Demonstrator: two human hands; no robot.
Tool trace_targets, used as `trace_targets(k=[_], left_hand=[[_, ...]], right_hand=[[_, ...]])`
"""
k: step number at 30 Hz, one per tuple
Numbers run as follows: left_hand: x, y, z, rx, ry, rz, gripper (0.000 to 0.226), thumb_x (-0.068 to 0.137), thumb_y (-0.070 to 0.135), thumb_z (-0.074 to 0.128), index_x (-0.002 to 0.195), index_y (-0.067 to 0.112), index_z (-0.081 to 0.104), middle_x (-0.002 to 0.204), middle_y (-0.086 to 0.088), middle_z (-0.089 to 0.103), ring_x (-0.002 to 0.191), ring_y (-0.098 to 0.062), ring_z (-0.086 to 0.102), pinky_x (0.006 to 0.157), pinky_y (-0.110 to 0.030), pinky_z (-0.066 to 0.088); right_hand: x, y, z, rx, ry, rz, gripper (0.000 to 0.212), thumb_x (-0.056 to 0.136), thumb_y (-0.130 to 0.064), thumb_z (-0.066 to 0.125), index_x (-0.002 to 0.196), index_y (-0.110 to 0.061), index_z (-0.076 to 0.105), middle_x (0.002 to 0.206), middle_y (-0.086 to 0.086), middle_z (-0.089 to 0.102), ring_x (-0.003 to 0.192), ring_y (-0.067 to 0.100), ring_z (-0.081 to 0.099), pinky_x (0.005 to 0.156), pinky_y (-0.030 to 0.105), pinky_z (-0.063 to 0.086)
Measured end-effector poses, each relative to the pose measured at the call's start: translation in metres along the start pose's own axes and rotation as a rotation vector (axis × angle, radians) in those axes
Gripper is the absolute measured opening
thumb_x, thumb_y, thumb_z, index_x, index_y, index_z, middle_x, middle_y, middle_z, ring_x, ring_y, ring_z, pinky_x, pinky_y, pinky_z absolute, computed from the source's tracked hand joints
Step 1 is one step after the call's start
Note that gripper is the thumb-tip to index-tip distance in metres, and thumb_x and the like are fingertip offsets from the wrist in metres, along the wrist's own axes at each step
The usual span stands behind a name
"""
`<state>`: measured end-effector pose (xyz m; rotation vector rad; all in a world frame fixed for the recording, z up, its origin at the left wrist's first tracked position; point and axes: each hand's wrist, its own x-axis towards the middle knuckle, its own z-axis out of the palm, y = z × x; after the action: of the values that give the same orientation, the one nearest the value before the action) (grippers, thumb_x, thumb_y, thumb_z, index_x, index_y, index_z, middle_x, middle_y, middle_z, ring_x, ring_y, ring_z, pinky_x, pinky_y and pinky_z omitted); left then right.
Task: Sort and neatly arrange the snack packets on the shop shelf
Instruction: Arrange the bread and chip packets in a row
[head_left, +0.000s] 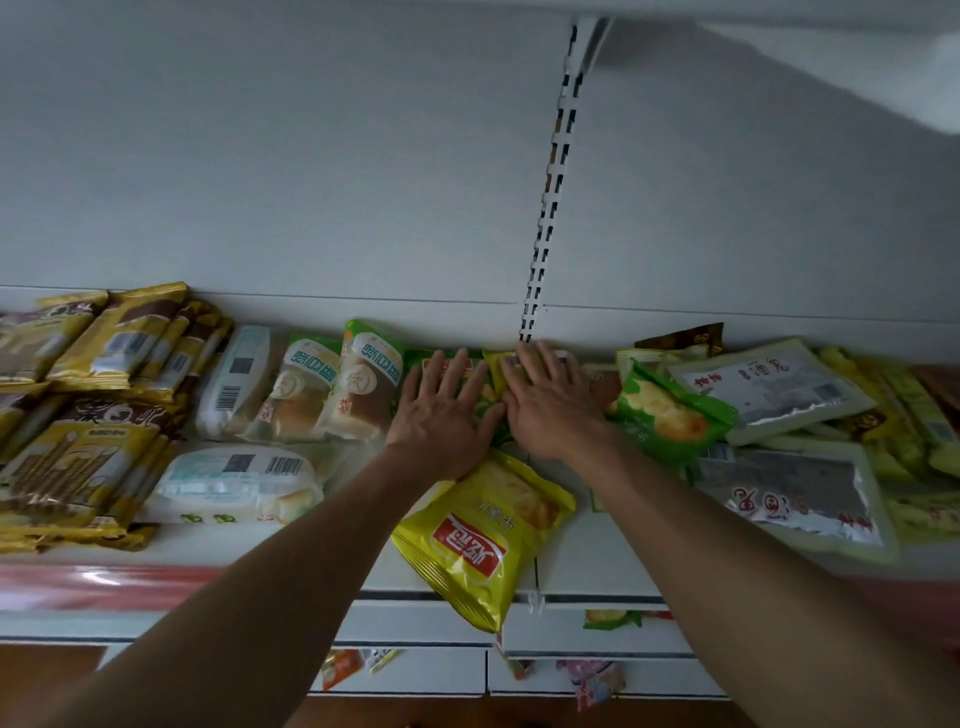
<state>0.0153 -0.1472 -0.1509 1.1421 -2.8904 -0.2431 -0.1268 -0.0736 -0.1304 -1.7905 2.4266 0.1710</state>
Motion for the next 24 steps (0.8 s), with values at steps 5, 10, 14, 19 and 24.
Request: trace_targets(k=[5, 10, 14, 19, 24], left_hand=[[0.004, -0.003, -0.017, -0.027, -0.15, -0.001, 0.066, 0.098, 0.06, 0.014, 0.155, 0.031, 0.002, 0.164, 0.002, -0.002, 0.15, -0.022, -0.008, 0.12, -0.045, -0.004], [-0.023, 0.009, -0.048, -0.279, 0.136, 0.09, 0.055, 0.101, 0.045, 0.039, 0.149, 0.022, 0.035, 0.157, -0.003, 0.033, 0.146, -0.022, 0.023, 0.12, -0.042, 0.016], [-0.076, 0.024, -0.052, -0.484, 0.157, 0.376, 0.046, 0.09, 0.035, 0.057, 0.133, 0.02, 0.059, 0.141, 0.0, 0.054, 0.134, -0.019, 0.047, 0.11, -0.038, 0.038], [-0.117, 0.021, -0.03, -0.361, 0.075, 0.524, 0.038, 0.092, 0.031, 0.062, 0.13, 0.023, 0.063, 0.141, 0.001, 0.054, 0.138, -0.019, 0.042, 0.117, -0.033, 0.025], [-0.137, 0.022, -0.02, -0.161, 0.077, 0.396, 0.051, 0.1, 0.048, 0.035, 0.14, 0.023, 0.053, 0.147, 0.0, 0.048, 0.14, -0.023, 0.039, 0.116, -0.038, 0.025]], right_hand=[[-0.003, 0.005, -0.027, 0.121, -0.042, -0.046, 0.056, 0.104, -0.038, 0.028, 0.155, -0.017, 0.015, 0.164, 0.005, 0.002, 0.151, 0.025, -0.005, 0.122, 0.046, 0.002], [-0.045, 0.014, -0.06, 0.083, 0.339, 0.111, 0.048, 0.095, -0.038, 0.052, 0.136, -0.014, 0.048, 0.144, 0.007, 0.046, 0.132, 0.027, 0.036, 0.109, 0.039, 0.029], [-0.093, 0.011, -0.047, 0.094, 0.295, 0.289, 0.066, 0.092, -0.053, 0.049, 0.145, -0.015, 0.037, 0.154, 0.009, 0.032, 0.144, 0.031, 0.02, 0.118, 0.047, 0.016], [-0.126, -0.002, -0.019, 0.06, 0.272, 0.333, 0.076, 0.091, -0.059, 0.048, 0.152, -0.019, 0.025, 0.163, 0.008, 0.014, 0.149, 0.032, 0.005, 0.12, 0.051, 0.007], [-0.131, -0.014, -0.003, 0.095, 0.203, 0.335, 0.075, 0.093, -0.057, 0.047, 0.152, -0.019, 0.024, 0.163, 0.006, 0.015, 0.15, 0.029, 0.005, 0.12, 0.047, 0.009]])
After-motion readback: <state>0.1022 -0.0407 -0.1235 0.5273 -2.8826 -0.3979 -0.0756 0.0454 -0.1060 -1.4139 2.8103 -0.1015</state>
